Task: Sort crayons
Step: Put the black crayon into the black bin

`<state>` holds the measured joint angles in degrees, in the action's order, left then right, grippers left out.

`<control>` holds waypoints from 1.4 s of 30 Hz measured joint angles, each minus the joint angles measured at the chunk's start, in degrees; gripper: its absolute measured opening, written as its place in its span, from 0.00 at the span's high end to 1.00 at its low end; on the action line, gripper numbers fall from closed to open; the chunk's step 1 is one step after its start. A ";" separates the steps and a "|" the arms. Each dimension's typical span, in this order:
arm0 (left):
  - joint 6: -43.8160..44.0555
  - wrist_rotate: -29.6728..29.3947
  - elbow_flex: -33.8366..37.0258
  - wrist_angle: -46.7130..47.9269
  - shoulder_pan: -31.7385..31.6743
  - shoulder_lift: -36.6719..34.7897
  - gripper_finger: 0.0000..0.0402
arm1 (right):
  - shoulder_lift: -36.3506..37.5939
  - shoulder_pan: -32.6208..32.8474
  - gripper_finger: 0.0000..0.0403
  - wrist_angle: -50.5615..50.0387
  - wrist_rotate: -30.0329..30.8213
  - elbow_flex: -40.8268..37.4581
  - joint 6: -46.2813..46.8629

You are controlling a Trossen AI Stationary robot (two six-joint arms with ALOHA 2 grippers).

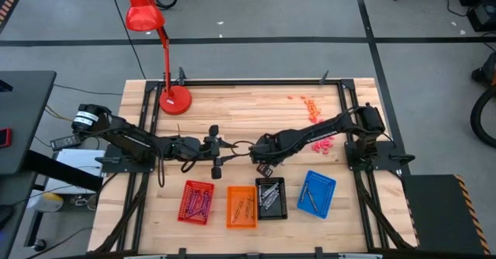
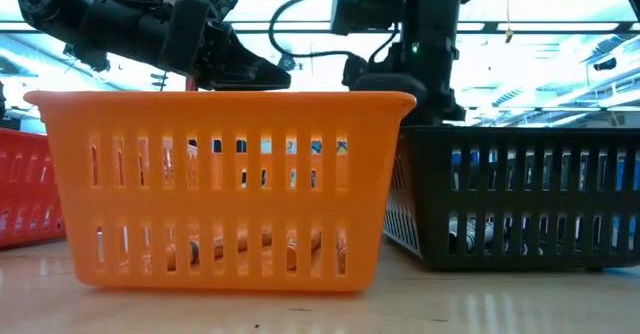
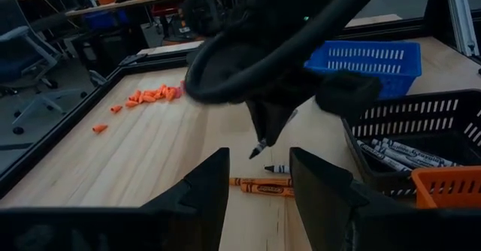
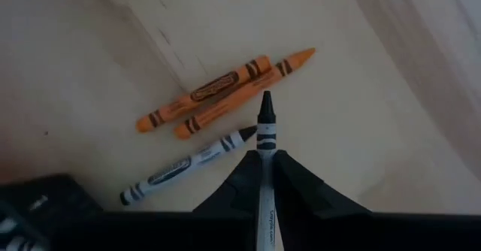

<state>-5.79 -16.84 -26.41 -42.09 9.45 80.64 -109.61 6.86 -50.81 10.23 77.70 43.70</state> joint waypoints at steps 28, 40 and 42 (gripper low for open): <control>-1.32 0.00 0.00 -0.39 0.01 -0.02 0.62 | 0.16 21.25 0.92 3.07 3.70 7.46 -38.35; -0.82 0.00 0.00 -0.47 -0.01 -0.02 0.62 | 0.09 23.05 0.92 9.92 3.35 4.55 -44.91; -0.82 0.00 0.00 -0.47 -0.01 0.00 0.62 | 0.09 23.05 0.92 11.94 3.24 3.01 -44.98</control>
<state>-6.61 -16.84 -26.41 -42.57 9.44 80.64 -109.51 29.91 -38.86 13.47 80.71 -1.28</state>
